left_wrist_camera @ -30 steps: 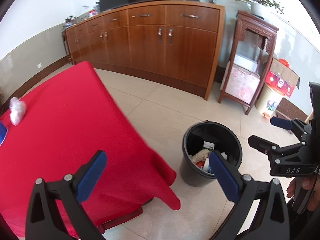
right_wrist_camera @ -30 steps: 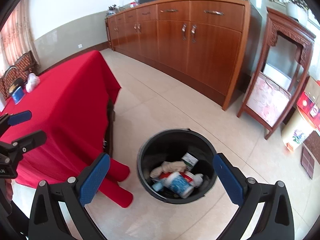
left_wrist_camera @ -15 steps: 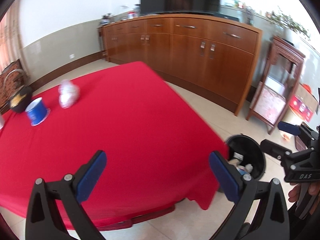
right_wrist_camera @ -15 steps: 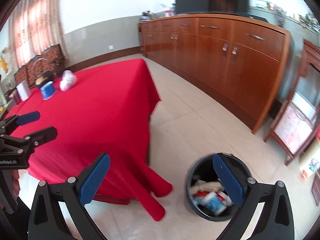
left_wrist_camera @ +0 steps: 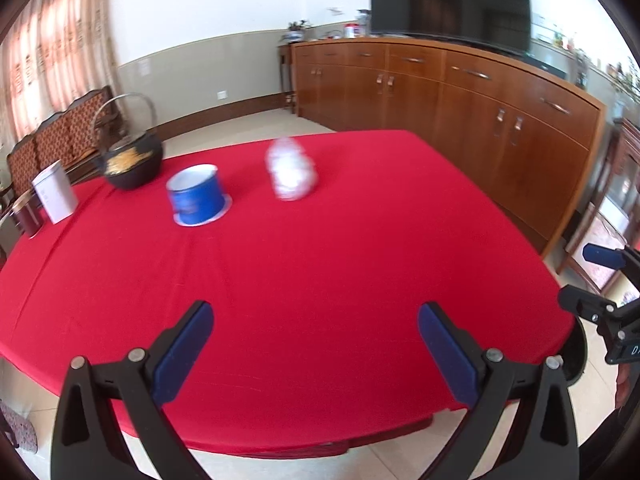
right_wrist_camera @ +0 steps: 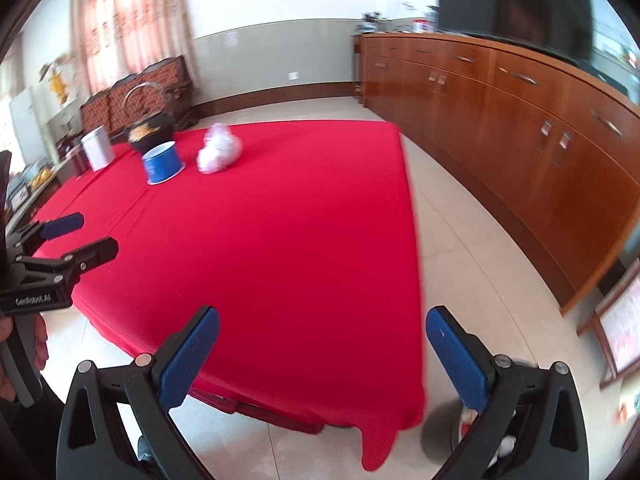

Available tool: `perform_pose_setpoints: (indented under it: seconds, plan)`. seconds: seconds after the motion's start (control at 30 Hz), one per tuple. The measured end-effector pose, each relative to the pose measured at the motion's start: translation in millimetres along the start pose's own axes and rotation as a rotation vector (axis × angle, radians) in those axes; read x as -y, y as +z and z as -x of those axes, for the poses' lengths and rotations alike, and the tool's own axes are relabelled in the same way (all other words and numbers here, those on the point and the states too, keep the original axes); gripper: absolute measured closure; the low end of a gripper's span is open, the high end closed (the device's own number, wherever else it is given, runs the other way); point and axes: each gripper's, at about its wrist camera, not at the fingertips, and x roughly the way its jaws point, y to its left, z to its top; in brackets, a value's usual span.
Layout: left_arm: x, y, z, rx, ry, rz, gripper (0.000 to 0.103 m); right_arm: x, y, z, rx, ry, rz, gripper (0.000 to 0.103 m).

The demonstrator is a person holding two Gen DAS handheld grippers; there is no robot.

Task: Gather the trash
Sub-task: 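Return both tools from the bin to the table toward the cup and bag, then grasp the blue paper cup with the left tool while the right grasps the clear plastic bag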

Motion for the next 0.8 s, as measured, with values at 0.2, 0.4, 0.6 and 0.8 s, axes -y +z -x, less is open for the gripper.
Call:
perform_pose_setpoints:
  seconds: [0.2, 0.4, 0.6, 0.8]
  plan:
    - [-50.8, 9.2, -16.7, 0.005, 0.086, 0.027, 0.002, -44.6, 34.9, -35.5, -0.004, 0.062, 0.087, 0.0]
    - [-88.0, 25.5, -45.6, -0.013, 0.109, 0.068, 0.008, -87.2, 74.5, -81.2, -0.012, 0.11, 0.137, 0.013]
    - [-112.5, 43.6, -73.8, -0.021, 0.135, 0.088, 0.008, -119.6, 112.3, -129.8, -0.037, 0.145, 0.168, 0.021]
    - [-126.2, 61.0, -104.7, -0.041, 0.129, 0.09, 0.01, -135.1, 144.2, -174.2, -0.058, 0.173, 0.171, 0.028]
